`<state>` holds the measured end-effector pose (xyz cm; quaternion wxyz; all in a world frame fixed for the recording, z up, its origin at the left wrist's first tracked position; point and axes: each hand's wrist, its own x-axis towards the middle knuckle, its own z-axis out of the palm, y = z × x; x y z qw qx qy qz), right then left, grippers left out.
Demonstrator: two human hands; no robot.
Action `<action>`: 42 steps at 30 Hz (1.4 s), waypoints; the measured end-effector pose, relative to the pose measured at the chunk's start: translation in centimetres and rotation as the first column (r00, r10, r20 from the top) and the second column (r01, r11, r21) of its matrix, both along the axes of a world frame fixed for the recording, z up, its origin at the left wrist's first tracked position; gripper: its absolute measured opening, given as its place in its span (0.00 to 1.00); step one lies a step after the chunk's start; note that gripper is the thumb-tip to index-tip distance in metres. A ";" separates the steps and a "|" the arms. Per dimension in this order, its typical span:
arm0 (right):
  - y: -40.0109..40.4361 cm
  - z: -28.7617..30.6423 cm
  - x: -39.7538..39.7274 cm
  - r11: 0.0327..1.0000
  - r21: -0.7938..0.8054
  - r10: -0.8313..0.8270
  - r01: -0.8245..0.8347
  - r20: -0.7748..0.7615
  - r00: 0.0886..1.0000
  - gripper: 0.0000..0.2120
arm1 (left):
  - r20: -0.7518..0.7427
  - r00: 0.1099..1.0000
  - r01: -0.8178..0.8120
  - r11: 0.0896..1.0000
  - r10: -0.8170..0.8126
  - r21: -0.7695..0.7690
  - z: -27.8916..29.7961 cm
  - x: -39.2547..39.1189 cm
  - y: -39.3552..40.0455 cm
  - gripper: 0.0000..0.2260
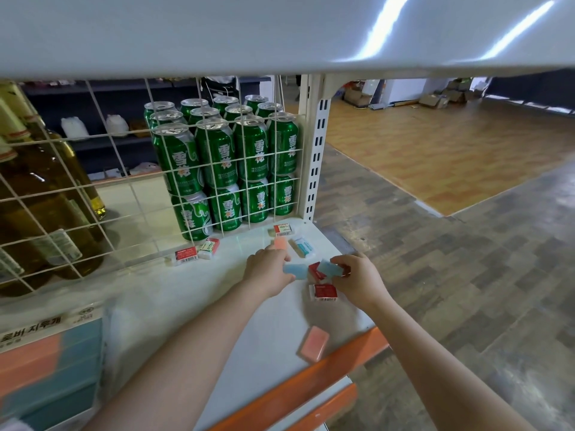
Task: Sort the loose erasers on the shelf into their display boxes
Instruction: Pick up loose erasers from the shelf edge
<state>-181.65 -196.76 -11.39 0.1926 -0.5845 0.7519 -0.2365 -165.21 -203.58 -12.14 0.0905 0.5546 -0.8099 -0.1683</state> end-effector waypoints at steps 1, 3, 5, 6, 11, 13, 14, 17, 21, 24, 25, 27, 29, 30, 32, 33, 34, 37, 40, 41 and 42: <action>0.0 0.0 0.0 1.000 0.000 -0.003 0.003 0.000 1.000 0.20 | 0.010 1.000 0.001 1.000 -0.001 -0.005 0.0 0.0 0.1 0.16; 0.2 0.1 0.0 1.000 0.004 -0.014 0.014 0.004 1.000 0.19 | 0.007 1.000 -0.001 1.000 0.001 -0.016 -0.1 0.1 0.3 0.15; 0.3 0.1 0.1 0.999 0.009 -0.032 0.032 0.037 0.999 0.18 | -0.021 1.000 -0.022 0.999 0.022 -0.026 -0.1 0.3 0.5 0.13; 0.3 0.1 0.1 0.999 0.006 -0.038 0.038 0.059 0.998 0.18 | -0.030 0.999 -0.035 0.999 0.034 -0.032 -0.1 0.4 0.6 0.12; 0.5 -0.1 0.6 0.997 -0.032 -0.063 0.068 0.144 0.988 0.16 | -0.156 0.984 -0.084 0.996 0.087 0.028 -0.2 1.7 1.1 0.08; 0.5 0.0 1.0 0.994 -0.057 -0.077 0.090 0.203 0.976 0.15 | -0.332 0.931 -0.124 0.987 0.150 0.098 -0.2 2.5 1.1 0.06; 0.4 0.0 1.4 0.993 -0.071 -0.079 0.099 0.247 0.966 0.15 | -0.409 0.896 -0.132 0.983 0.175 0.131 0.0 2.8 1.2 0.06; 0.2 0.3 2.5 0.988 -0.089 -0.080 0.126 0.399 0.913 0.16 | -0.559 0.799 -0.130 0.971 0.221 0.199 0.6 4.4 1.7 0.09; 0.3 0.8 4.2 0.993 -0.069 -0.046 0.095 0.517 0.855 0.16 | -0.562 0.796 -0.134 0.971 0.225 0.200 1.2 6.9 2.6 0.11; 0.4 0.7 5.6 0.997 -0.067 0.000 0.038 0.487 0.873 0.16 | -0.565 0.791 -0.146 0.970 0.232 0.195 1.4 8.6 3.2 0.15; 0.4 0.6 6.0 0.998 -0.064 0.010 0.023 0.476 0.879 0.17 | -0.568 0.787 -0.150 0.968 0.241 0.202 1.4 9.1 3.4 0.15; 0.5 0.7 7.1 0.997 -0.072 0.040 -0.009 0.445 0.894 0.17 | -0.567 0.782 -0.161 0.963 0.259 0.218 1.4 10.1 3.8 0.15; 0.8 0.8 8.3 0.995 -0.092 0.084 -0.049 0.423 0.902 0.16 | -0.568 0.774 -0.174 0.957 0.278 0.232 1.4 11.1 4.1 0.14; 0.9 0.9 8.8 0.993 -0.102 0.101 -0.063 0.421 0.901 0.16 | -0.569 0.771 -0.181 0.955 0.286 0.236 1.4 11.6 4.2 0.14; 1.0 1.0 9.9 0.990 -0.112 0.122 -0.081 0.429 0.895 0.16 | -0.563 0.773 -0.195 0.954 0.293 0.229 1.5 12.7 4.6 0.13; 1.0 1.0 10.5 0.990 -0.111 0.127 -0.087 0.430 0.894 0.15 | -0.562 0.773 -0.199 0.954 0.293 0.223 1.6 13.2 4.9 0.13; 1.0 1.1 11.0 0.990 -0.108 0.127 -0.089 0.429 0.894 0.15 | -0.562 0.774 -0.202 0.955 0.291 0.216 1.7 13.7 5.1 0.13; 1.2 1.6 12.7 0.988 -0.110 0.145 -0.105 0.470 0.871 0.16 | -0.556 0.776 -0.219 0.954 0.297 0.204 2.1 15.3 5.8 0.13; 1.5 2.1 14.5 0.983 -0.124 0.182 -0.138 0.495 0.850 0.16 | -0.543 0.782 -0.245 0.952 0.306 0.183 2.7 17.0 6.7 0.13; 1.5 2.1 15.1 0.980 -0.130 0.194 -0.149 0.494 0.848 0.15 | -0.539 0.784 -0.255 0.951 0.309 0.175 2.8 17.6 7.0 0.13; 1.6 2.1 15.7 0.978 -0.133 0.207 -0.163 0.489 0.847 0.15 | -0.538 0.782 -0.264 0.949 0.315 0.172 3.0 18.3 7.3 0.13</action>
